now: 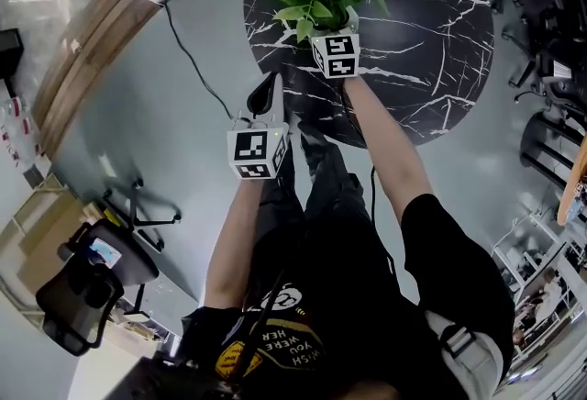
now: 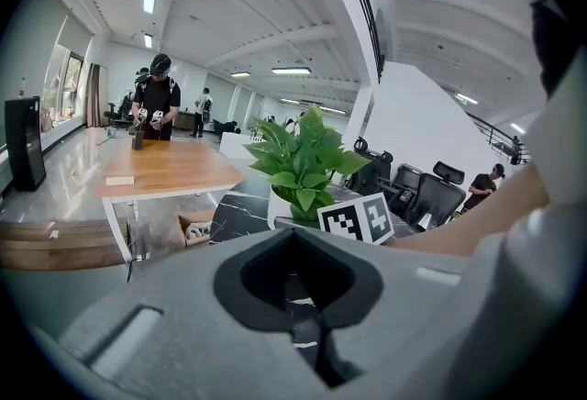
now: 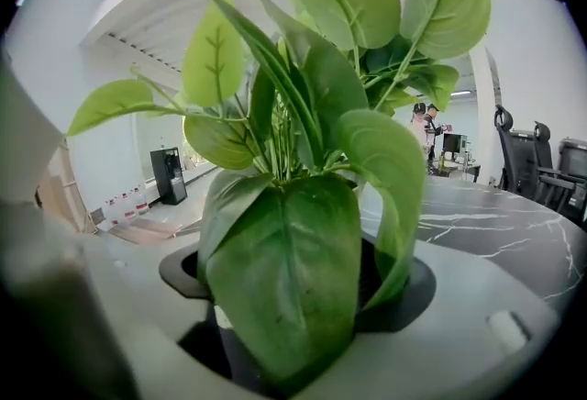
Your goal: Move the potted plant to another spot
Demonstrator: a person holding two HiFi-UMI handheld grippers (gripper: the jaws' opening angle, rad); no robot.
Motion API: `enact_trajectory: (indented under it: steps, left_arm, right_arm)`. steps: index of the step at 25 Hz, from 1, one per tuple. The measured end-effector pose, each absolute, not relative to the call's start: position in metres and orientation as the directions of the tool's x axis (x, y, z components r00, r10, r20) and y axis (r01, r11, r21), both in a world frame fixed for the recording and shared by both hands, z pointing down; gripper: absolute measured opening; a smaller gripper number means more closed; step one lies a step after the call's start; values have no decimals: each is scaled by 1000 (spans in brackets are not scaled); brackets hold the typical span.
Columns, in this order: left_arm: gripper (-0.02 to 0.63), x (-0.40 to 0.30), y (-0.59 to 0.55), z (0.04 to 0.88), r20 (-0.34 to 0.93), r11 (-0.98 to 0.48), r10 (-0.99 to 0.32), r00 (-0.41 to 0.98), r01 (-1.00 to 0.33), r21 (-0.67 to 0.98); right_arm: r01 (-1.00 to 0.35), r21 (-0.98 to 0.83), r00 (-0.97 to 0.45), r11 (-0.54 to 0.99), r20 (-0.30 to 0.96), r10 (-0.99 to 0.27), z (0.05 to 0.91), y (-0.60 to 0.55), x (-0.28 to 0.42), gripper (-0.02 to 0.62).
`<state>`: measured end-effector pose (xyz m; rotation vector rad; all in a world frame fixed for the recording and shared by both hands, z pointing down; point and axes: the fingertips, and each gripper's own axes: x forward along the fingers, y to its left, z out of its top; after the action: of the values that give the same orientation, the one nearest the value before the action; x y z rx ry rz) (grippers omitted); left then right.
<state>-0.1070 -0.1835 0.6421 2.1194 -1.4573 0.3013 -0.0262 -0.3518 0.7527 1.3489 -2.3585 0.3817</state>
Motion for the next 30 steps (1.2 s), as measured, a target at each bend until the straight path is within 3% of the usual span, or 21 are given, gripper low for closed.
enact_trajectory:
  steps: [30]
  left_arm:
    - [5,-41,-219,641,468,-388,-740,483,-875,290]
  right_arm:
    - [-951,-31,-282,308,497,-820,757,-363,115,354]
